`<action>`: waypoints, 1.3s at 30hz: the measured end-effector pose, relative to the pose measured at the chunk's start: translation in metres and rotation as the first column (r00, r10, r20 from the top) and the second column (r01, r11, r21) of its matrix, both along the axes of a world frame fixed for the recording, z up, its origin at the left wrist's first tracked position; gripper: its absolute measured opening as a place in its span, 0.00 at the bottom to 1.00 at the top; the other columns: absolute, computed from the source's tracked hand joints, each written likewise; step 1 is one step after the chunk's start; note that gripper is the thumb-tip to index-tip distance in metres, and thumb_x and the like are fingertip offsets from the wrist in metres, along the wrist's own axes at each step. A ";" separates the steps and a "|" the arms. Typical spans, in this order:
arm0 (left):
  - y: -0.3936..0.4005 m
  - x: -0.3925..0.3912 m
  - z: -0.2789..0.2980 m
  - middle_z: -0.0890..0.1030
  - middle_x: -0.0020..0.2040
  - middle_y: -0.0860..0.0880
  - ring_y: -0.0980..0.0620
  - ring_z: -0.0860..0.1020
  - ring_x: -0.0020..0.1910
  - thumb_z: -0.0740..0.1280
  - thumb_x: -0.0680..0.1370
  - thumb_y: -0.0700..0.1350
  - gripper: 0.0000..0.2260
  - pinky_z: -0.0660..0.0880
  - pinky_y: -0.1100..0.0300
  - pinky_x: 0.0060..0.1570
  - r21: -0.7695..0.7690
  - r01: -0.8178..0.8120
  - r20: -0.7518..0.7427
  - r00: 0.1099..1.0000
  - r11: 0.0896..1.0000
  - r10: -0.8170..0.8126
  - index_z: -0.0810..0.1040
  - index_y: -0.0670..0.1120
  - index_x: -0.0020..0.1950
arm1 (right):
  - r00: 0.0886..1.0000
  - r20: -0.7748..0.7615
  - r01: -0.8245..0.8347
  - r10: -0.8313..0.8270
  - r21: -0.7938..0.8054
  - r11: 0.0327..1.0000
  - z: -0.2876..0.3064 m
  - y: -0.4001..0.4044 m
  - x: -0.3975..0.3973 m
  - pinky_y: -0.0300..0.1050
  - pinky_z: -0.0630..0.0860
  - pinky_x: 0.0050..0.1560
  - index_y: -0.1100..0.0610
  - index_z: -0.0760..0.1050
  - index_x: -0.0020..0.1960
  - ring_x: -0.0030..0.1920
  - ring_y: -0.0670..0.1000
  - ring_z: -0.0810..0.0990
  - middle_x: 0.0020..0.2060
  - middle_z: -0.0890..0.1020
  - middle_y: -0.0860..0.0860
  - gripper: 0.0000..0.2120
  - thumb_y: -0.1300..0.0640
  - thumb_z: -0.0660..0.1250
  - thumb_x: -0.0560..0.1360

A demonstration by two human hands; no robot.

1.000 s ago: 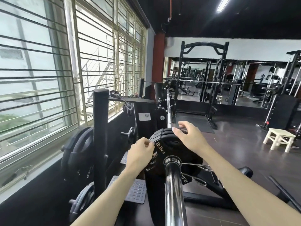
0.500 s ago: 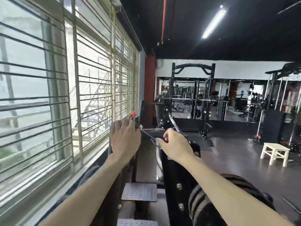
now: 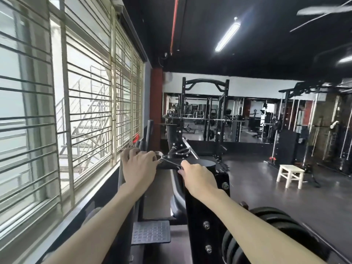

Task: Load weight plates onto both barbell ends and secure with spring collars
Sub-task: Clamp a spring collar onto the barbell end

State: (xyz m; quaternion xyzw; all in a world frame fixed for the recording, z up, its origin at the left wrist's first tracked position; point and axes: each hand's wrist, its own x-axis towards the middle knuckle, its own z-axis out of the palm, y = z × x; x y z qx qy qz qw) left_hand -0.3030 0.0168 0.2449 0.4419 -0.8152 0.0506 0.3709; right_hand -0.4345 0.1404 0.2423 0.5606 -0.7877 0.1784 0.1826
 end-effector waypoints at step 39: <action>0.601 -0.401 -0.048 0.87 0.52 0.48 0.54 0.82 0.37 0.57 0.82 0.63 0.24 0.77 0.64 0.32 0.697 0.717 -0.475 0.449 -0.012 -0.757 0.82 0.47 0.58 | 0.745 0.325 0.637 -0.582 -0.090 0.766 -0.147 0.619 -0.289 0.52 0.66 0.68 0.60 0.61 0.74 0.64 0.58 0.69 0.65 0.70 0.53 0.44 0.35 0.65 0.68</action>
